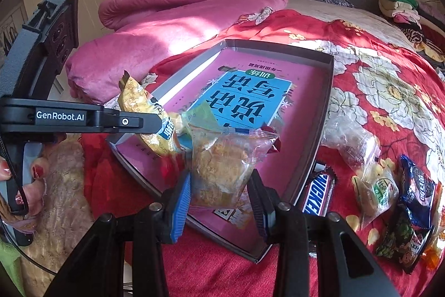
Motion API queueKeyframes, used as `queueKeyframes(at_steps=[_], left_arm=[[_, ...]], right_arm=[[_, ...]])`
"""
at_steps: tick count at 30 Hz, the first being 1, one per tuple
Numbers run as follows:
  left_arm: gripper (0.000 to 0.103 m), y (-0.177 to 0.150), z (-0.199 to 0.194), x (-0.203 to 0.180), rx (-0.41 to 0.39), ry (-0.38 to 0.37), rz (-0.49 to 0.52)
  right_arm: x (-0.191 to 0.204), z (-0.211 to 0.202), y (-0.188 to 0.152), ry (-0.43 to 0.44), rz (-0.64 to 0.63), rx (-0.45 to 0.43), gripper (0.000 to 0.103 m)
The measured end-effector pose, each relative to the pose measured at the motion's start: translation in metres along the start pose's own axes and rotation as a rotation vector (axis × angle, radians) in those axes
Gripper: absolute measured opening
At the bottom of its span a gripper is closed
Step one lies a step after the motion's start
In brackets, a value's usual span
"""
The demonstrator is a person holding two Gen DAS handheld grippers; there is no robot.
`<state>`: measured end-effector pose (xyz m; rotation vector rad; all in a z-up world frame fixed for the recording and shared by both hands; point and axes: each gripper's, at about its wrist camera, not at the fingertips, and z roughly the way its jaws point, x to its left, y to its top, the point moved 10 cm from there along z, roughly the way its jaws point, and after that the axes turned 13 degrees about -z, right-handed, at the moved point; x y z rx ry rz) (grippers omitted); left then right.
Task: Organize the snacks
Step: 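Carry the pastry bag over the pink tray with right tool while left tool carries the yellow wrapper, then lower the pastry bag onto the tray and open right tool while left tool releases the yellow wrapper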
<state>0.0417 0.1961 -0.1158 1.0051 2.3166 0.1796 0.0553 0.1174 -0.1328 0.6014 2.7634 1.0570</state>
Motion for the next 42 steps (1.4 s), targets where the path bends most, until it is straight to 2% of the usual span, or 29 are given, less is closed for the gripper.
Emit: queueKeyframes(at_steps=[16, 31, 42], left_arm=[[0.011, 0.003, 0.011, 0.003, 0.010, 0.001, 0.002], [0.011, 0.005, 0.014, 0.001, 0.013, -0.011, 0.002], [0.017, 0.005, 0.014, -0.001, 0.018, -0.029, -0.004]], right_arm=[[0.009, -0.002, -0.001, 0.033, -0.002, -0.012, 0.042], [0.005, -0.008, 0.001, 0.027, 0.008, -0.030, 0.042], [0.007, -0.012, 0.003, 0.025, 0.003, -0.037, 0.044]])
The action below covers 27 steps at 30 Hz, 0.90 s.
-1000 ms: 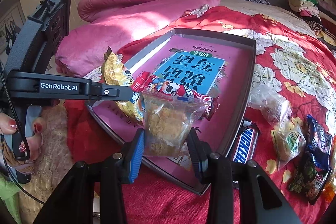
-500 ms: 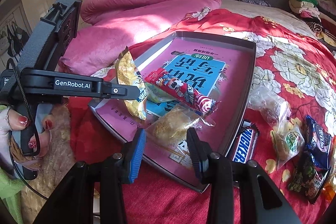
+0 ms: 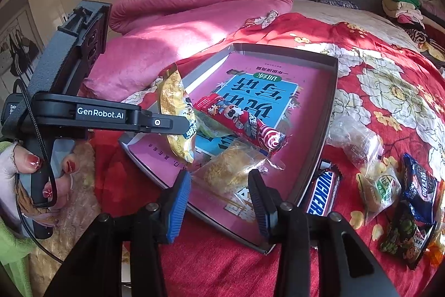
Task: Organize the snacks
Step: 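Lower the pastry bag onto the tray and open right tool while left tool releases the yellow wrapper, then move right tool to the Snickers bar while left tool moves to the clear plastic bag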
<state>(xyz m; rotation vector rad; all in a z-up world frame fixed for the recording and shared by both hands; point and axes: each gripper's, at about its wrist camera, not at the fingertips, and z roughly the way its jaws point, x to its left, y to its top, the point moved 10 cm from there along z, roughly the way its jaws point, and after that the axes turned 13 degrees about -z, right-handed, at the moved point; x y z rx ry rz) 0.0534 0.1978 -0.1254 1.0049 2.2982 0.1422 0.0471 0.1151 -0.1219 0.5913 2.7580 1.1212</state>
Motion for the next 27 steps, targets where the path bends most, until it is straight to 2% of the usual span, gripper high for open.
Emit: queueKeyframes(at_steps=[14, 27], left_arm=[[0.023, 0.003, -0.006, -0.004, -0.026, -0.014, 0.014], [0.041, 0.007, -0.015, -0.015, -0.068, -0.049, 0.040]], right_arm=[[-0.020, -0.015, 0.005, -0.036, 0.043, -0.032, 0.047], [-0.031, -0.026, 0.005, -0.058, 0.063, -0.050, 0.050]])
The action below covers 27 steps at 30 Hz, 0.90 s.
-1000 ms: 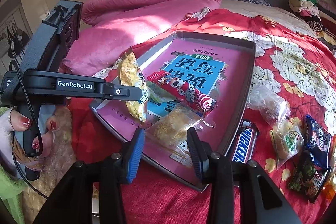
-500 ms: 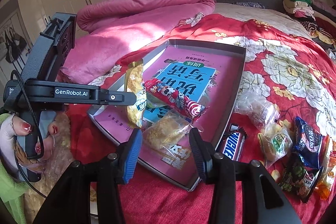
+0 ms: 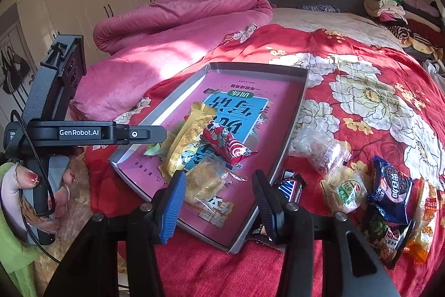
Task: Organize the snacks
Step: 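Move right tool to the Snickers bar while left tool moves to the clear plastic bag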
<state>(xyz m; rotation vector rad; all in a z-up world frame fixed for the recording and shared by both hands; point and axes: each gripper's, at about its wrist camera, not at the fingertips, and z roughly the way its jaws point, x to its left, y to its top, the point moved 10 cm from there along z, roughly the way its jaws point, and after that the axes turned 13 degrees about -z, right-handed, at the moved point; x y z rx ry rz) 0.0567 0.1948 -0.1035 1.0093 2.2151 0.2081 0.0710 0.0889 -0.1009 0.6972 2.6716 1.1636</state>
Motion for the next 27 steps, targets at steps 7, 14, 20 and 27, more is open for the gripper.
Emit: queueKeyframes(at_steps=[7, 14, 20, 27], left_arm=[[0.049, 0.000, -0.004, -0.012, -0.012, -0.032, 0.033], [0.051, -0.004, -0.004, -0.021, -0.006, -0.057, 0.053], [0.052, -0.007, -0.004, -0.027, 0.006, -0.081, 0.059], [0.053, -0.009, -0.003, -0.028, 0.018, -0.093, 0.056]], right_arm=[[-0.010, -0.009, -0.004, -0.018, 0.008, 0.002, 0.051], [-0.031, -0.017, -0.015, -0.045, 0.061, 0.030, 0.051], [-0.039, -0.017, -0.030, -0.054, 0.084, 0.071, 0.051], [-0.041, -0.009, -0.048, -0.063, 0.095, 0.143, 0.051]])
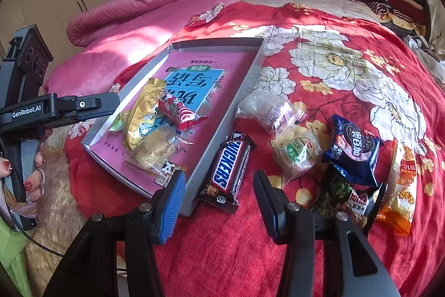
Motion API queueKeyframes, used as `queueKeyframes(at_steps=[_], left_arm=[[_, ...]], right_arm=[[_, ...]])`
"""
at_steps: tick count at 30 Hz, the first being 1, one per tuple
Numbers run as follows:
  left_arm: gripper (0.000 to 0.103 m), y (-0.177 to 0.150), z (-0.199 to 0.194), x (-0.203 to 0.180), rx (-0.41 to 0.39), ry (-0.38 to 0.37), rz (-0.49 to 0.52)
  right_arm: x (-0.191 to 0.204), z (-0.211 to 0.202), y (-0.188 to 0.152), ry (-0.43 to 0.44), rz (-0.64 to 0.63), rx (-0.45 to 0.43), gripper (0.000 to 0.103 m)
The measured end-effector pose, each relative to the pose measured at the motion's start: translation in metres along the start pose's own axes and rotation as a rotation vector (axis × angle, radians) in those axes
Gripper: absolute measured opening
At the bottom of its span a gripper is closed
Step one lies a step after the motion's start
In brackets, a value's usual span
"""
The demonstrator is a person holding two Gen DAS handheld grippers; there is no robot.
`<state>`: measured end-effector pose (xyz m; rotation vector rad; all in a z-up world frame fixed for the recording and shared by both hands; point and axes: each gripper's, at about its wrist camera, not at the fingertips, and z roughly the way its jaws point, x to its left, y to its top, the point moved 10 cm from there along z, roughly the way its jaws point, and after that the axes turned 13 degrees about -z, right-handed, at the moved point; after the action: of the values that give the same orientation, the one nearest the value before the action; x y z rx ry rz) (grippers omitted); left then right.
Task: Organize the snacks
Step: 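Move right tool to the Snickers bar while left tool moves to the clear plastic bag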
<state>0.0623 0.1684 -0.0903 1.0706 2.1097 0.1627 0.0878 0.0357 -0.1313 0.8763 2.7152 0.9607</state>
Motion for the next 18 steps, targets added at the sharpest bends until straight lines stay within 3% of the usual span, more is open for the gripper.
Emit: queueKeyframes(at_steps=[12, 18], left_arm=[[0.054, -0.006, 0.008, -0.013, 0.030, -0.018, 0.014], [0.054, -0.003, 0.027, -0.047, 0.051, 0.016, 0.104]], right_arm=[[-0.007, 0.028, -0.011, -0.047, 0.017, 0.088, 0.051], [-0.014, 0.040, -0.007, -0.081, 0.023, 0.108, 0.049]])
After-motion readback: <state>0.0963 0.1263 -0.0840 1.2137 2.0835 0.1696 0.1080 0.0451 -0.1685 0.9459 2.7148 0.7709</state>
